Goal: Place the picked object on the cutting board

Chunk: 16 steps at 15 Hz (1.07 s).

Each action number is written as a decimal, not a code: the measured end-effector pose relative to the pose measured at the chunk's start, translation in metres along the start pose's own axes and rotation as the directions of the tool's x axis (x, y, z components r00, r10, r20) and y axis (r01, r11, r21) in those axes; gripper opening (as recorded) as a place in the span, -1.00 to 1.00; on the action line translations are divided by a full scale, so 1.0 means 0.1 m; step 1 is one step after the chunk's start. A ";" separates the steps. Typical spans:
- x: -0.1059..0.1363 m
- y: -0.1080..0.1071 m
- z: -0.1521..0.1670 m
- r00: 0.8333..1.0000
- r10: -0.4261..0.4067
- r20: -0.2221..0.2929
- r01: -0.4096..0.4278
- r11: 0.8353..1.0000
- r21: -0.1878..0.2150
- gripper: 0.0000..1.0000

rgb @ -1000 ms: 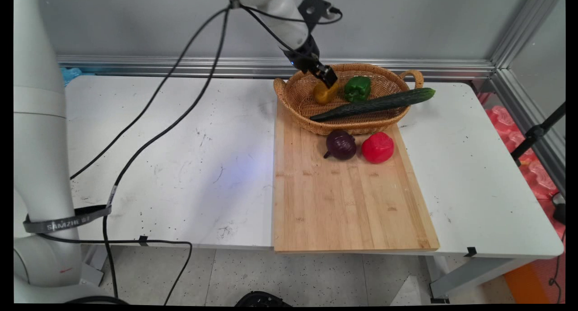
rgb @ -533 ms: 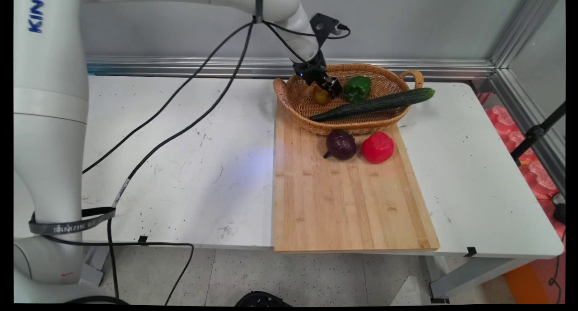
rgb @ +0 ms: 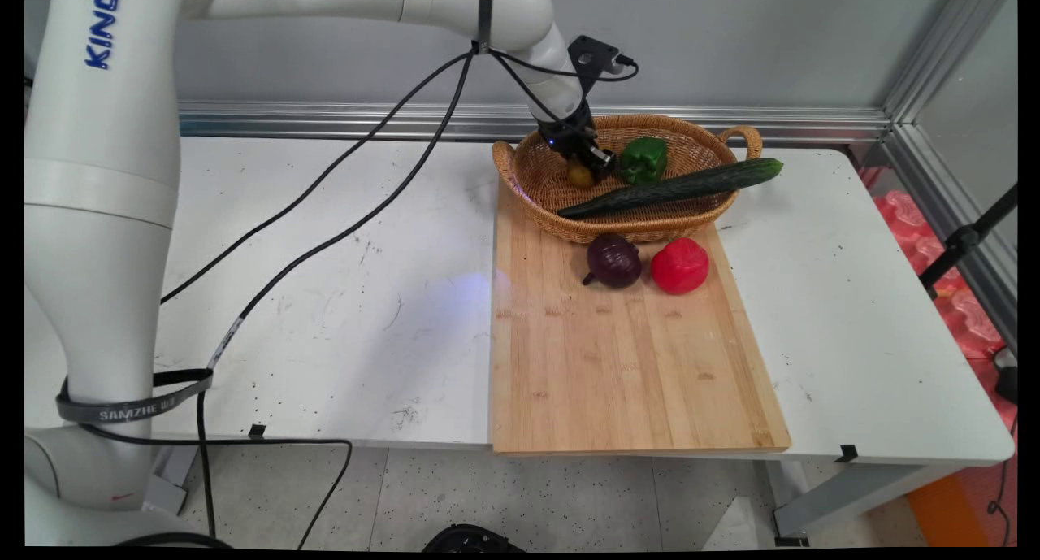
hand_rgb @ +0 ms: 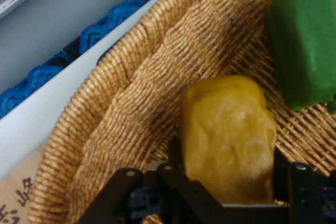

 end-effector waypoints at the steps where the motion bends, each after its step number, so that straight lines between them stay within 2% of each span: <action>1: 0.00 0.00 -0.02 1.000 0.005 -0.004 -0.005 1.000 0.000 -1.00; 6: -0.03 -0.04 -0.33 1.000 0.019 -0.021 -0.019 1.000 0.012 -1.00; 11: -0.06 0.00 -0.93 0.995 0.088 -0.051 -0.088 0.996 0.002 -1.00; 13: -0.07 0.02 -1.17 0.986 0.151 -0.067 -0.152 0.988 -0.009 -1.00; 16: -0.14 0.05 -1.52 0.958 0.273 -0.090 -0.278 0.960 -0.042 -1.00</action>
